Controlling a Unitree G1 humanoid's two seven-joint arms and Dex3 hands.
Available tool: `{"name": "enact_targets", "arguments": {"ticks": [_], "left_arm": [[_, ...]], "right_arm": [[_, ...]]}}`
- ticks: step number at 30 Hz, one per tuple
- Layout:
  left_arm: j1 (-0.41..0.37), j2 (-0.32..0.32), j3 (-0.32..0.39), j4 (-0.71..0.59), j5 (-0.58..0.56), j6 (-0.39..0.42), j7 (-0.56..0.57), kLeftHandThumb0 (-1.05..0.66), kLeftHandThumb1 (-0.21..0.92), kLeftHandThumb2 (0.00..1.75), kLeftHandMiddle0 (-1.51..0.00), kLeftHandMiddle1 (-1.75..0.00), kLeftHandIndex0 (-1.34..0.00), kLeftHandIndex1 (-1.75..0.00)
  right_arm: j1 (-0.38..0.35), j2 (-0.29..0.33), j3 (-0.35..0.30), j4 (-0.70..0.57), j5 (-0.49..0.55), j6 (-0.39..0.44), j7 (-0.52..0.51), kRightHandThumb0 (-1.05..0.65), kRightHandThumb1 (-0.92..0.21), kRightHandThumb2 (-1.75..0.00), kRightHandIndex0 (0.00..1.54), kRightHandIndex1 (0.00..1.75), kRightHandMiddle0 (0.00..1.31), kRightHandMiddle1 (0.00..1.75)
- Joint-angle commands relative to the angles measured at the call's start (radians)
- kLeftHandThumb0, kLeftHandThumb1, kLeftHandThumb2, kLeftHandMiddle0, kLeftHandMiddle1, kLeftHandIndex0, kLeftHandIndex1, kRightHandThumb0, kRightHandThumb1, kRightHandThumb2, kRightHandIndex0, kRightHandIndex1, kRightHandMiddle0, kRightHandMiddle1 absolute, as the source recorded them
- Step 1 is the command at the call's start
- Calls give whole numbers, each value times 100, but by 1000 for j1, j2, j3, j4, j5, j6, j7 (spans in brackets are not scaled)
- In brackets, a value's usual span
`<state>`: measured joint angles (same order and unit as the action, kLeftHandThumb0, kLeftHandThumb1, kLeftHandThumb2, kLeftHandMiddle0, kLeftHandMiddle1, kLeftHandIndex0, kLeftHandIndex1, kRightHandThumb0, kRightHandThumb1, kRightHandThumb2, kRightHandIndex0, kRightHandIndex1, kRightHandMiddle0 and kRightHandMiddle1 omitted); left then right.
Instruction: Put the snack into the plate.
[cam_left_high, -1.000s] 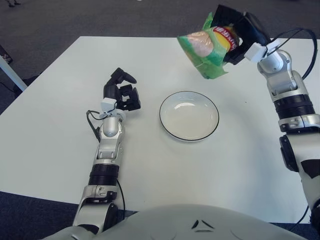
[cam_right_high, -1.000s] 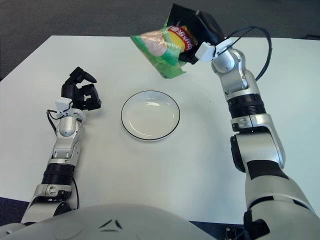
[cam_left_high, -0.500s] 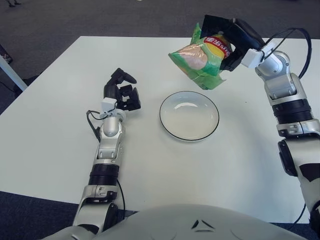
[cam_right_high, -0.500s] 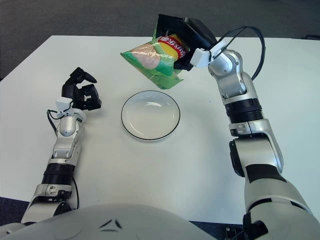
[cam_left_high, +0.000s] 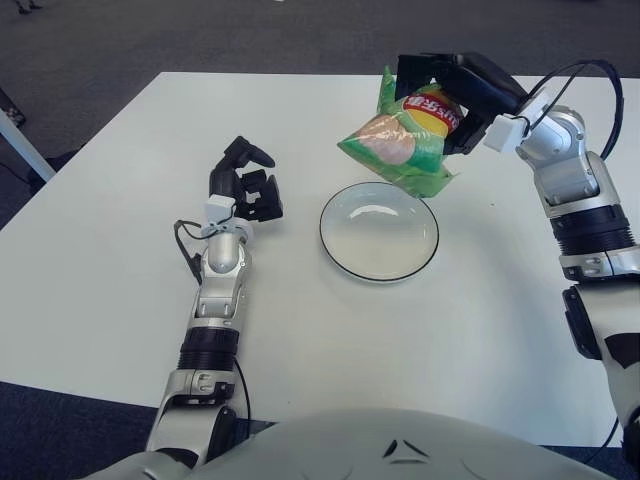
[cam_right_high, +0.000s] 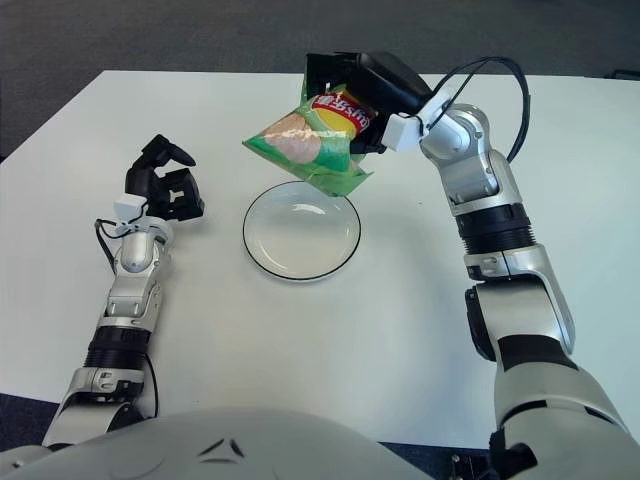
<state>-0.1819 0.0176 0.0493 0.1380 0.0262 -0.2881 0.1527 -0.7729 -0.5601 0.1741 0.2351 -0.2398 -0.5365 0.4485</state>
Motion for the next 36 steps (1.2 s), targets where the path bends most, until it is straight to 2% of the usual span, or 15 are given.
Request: {"name": "enact_targets", "arguments": {"ticks": [1,2,4,10,14,18,22,23,25,26,27,29,33,35,36], "left_arm": [[115,-52,-15,81,2,10,12,-50,27,138,-137,-175,-66,-175],[116,-52,-15,82,-1,9,9,-50,27,138,-137,-175,-66,-175],[116,-53,-15,82,-6,4,4,-50,26,138,-137,-175,-66,-175],[116,-53,-19,80,-8,4,3,-51,26,139,-137,-175,-66,-175],[117,-50,-22,82,-7,0,0,-51,25,140,-138,-175,-67,-175],[116,-47,-23,89,-15,-6,-12,-51,25,140,-138,-175,-67,-175],[116,-46,-23,93,-17,-9,-16,-51,26,139,-138,-175,-67,-175],[116,-46,-23,92,-17,-8,-16,-51,26,139,-138,-175,-66,-175],[117,-47,-23,90,-17,-5,-16,-50,26,138,-137,-175,-66,-175],[117,-47,-23,89,-17,-4,-16,-50,27,138,-137,-175,-65,-175],[118,-47,-24,88,-16,-4,-16,-50,27,137,-137,-175,-65,-175],[120,-48,-25,86,-15,-4,-16,-50,28,137,-137,-175,-65,-175],[121,-47,-26,85,-15,-5,-17,-50,29,136,-137,-175,-64,-175],[122,-46,-26,85,-16,-6,-19,-50,29,135,-136,-175,-64,-175],[123,-46,-26,85,-16,-6,-20,-49,29,135,-136,-175,-64,-175]], "right_arm": [[36,-40,-10,-85,86,22,93,0,7,-175,89,172,69,175],[72,-71,-20,-156,126,52,138,0,7,-175,89,172,69,175],[79,-93,-19,-172,159,78,199,0,7,-174,89,172,68,175],[88,-76,-5,-190,138,71,220,0,5,-173,88,173,67,175],[116,-97,1,-238,193,97,286,0,7,-174,89,171,68,175],[109,-99,-2,-252,239,184,348,0,9,-175,93,167,69,175],[106,-114,1,-283,223,254,389,0,10,-175,96,163,70,175],[107,-130,8,-303,218,298,413,0,9,-175,95,164,69,175],[111,-149,15,-328,206,352,442,-1,4,-168,90,169,69,166],[113,-153,17,-334,200,366,450,-1,-5,-160,79,171,64,169],[122,-153,16,-338,192,356,445,-1,-11,-154,71,172,61,171],[141,-153,12,-350,182,342,439,-1,-17,-145,70,174,56,165],[151,-154,16,-350,171,318,442,-1,-31,-130,63,173,42,167],[150,-154,18,-346,175,315,453,-1,-49,-107,52,166,31,170],[151,-154,17,-347,179,319,458,-8,-55,-99,45,162,32,170]]}}
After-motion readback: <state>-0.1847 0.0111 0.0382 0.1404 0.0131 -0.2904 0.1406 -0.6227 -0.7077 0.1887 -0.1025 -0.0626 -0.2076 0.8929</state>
